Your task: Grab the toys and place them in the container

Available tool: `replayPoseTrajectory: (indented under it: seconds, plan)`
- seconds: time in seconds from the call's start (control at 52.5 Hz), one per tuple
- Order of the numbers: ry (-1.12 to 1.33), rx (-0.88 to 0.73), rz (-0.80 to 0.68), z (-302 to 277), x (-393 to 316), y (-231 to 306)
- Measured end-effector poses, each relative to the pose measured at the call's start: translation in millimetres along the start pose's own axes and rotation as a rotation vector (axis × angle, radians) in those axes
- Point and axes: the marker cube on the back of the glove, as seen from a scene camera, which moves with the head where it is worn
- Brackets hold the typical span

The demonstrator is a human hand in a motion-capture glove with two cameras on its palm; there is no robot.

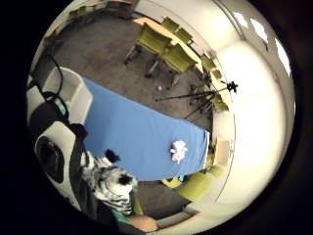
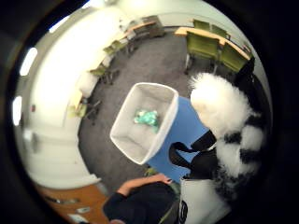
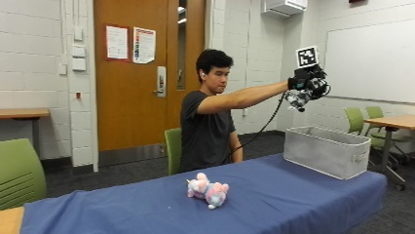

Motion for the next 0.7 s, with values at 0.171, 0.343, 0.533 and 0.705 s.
replayPoseTrajectory:
  seconds: [0.171,0.343,0.533,0.705]
  plan:
    - [-0.023,0.000,-0.071,14.2,-87.0,-39.3]
    - [-0.190,-0.011,-0.232,36.7,-81.8,-51.7]
    - [-0.086,-0.024,-0.241,67.0,-91.2,-62.5]
    - [0.030,-0.132,-0.234,92.7,-71.7,-60.7]
